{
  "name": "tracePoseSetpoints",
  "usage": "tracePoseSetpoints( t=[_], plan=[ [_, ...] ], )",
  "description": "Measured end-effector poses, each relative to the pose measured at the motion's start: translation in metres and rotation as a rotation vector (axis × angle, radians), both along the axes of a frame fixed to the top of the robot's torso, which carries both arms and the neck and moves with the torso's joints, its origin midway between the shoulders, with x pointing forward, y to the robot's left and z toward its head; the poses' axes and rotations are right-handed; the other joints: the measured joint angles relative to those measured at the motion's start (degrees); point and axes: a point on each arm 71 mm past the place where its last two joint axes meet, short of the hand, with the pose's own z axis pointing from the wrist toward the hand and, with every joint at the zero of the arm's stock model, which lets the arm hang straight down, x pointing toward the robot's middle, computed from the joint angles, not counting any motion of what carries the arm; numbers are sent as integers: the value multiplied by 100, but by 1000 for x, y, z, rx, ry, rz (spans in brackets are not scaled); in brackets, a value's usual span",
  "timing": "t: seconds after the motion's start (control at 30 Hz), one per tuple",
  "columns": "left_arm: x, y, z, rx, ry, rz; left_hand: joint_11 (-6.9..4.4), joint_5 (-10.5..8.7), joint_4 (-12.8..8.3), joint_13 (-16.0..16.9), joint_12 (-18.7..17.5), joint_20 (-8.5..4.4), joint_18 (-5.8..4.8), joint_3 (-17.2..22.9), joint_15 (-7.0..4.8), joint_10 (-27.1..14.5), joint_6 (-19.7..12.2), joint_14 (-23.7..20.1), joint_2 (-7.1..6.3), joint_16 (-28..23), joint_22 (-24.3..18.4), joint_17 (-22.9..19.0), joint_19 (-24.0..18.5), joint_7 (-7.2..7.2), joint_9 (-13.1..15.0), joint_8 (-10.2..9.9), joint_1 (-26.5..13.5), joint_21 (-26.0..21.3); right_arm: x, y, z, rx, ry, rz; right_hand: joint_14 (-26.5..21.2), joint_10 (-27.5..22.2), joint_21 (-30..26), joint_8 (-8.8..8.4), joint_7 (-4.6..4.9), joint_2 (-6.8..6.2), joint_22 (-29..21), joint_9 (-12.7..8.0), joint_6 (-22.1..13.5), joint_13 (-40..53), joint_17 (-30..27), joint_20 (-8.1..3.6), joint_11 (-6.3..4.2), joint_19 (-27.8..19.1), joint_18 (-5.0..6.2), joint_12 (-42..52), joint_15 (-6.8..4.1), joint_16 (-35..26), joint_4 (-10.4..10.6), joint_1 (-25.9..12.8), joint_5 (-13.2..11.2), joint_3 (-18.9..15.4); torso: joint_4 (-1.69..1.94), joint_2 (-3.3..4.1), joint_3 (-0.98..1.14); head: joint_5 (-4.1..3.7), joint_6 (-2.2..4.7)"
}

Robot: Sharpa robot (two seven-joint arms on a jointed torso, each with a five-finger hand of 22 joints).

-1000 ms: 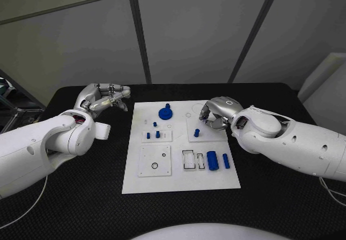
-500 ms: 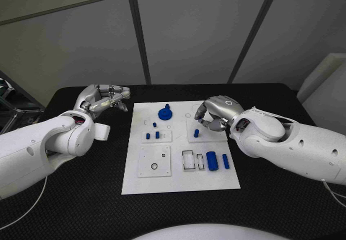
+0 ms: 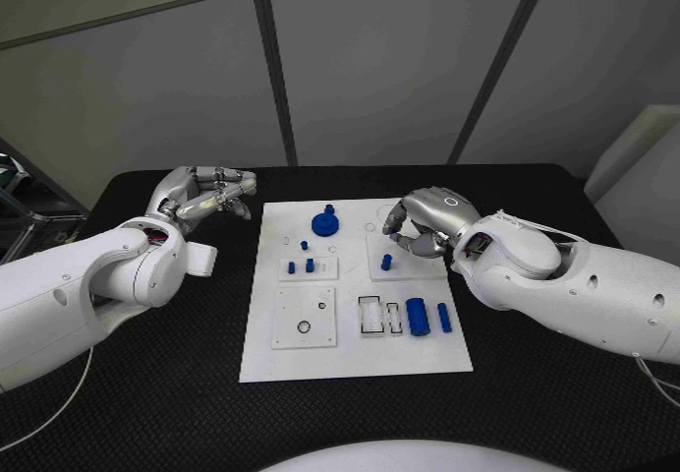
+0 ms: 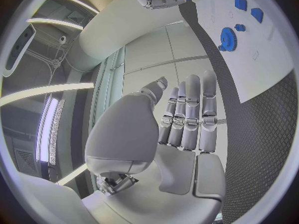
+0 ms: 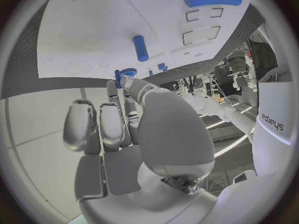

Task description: Assemble the parts on the task board

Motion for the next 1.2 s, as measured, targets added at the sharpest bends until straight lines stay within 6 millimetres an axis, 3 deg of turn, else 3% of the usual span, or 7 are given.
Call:
tracePoseSetpoints(
  t=[0.07, 0.1, 0.23, 0.33, 0.53, 0.97, 1.2],
  plan=[
    [0, -1, 0, -1, 0, -1, 21, 0, -16, -9, 0, 0, -1, -16, 0, -22, -20, 0, 0, 0, -12, -10, 0, 20, 0, -39, 0, -38, -2, 6, -1, 13, 7, 10, 0, 0, 0, -38, 0, 0, 0, 0, 0, 0, -5, 0, 0, 0, 0, -19, 0, 0, -41, 0, 31, 41, -1, 0, -7, 268, -48],
    [0, -2, 0, -2, 1, -4, 21, 0, -16, -9, 0, 0, -1, -16, 0, -22, -20, 0, 0, 0, -12, -10, 0, 20, 0, -39, 0, -43, -6, 21, -3, 42, 24, 37, 0, 0, 0, -38, 0, -1, 0, 0, 0, 0, -5, 0, 0, 0, 0, -21, 0, 0, -54, -1, 55, 54, 1, 0, -9, 341, -64],
    [0, -7, 0, -7, 2, -15, 21, 0, -16, -9, -5, 0, -2, -16, 4, -22, -20, -4, 0, 0, -12, -9, 0, 20, 0, -39, 0, -44, -36, 83, -12, 157, 109, 183, 0, 0, 0, -38, 0, -2, 0, 0, 0, 2, -5, 0, 0, 0, 1, -22, 0, 0, -56, -2, 56, 56, 7, 2, -14, 525, -107],
    [0, -9, 0, -9, 2, -19, 21, 0, -16, -9, -25, 0, -1, -16, 20, -21, -20, -20, 0, 0, -11, -10, 0, 20, 0, -39, 0, -43, -42, 92, -17, 195, 150, 208, 0, 0, 0, -38, 0, -9, -9, 0, 0, 9, -5, 0, 0, 0, 0, -43, 0, 0, -56, -9, 56, 56, 6, 4, -10, 615, -122],
    [0, -11, 0, -11, 3, -23, 21, 0, -16, -9, -25, 0, -2, -16, 20, -21, -20, -20, 0, 0, -11, -9, 0, 20, 0, -39, 0, -43, -48, 101, -19, 241, 191, 234, 0, 0, -1, -38, 0, -9, -14, -1, 0, 13, -11, 0, 0, 0, 0, -45, 0, 0, -56, -9, 56, 56, 2, 6, -2, 673, -136],
    [1, -13, -1, -12, 4, -27, 21, 0, -15, -9, -25, 0, -2, -16, 20, -21, -20, -20, 0, 0, -10, -9, 0, 19, 1, -39, 0, -43, -47, 99, -22, 260, 218, 237, 0, 0, -1, -38, 0, -18, -14, -1, 0, 13, -11, 0, 0, 0, 0, -66, 0, 0, -55, -18, 54, 55, -4, 6, 2, 644, -123],
    [1, -14, -1, -13, 4, -28, 21, 0, -15, -8, -25, 0, -2, -16, 20, -21, -19, -20, 0, 0, -10, -8, 0, 19, 1, -39, 0, -43, -47, 99, -25, 250, 235, 236, 0, 0, -1, -38, 0, -25, -14, -1, 0, 11, -11, 0, 0, 0, 0, -67, 0, 0, -55, -25, 54, 55, -4, 6, -5, 651, -151]
  ],
)
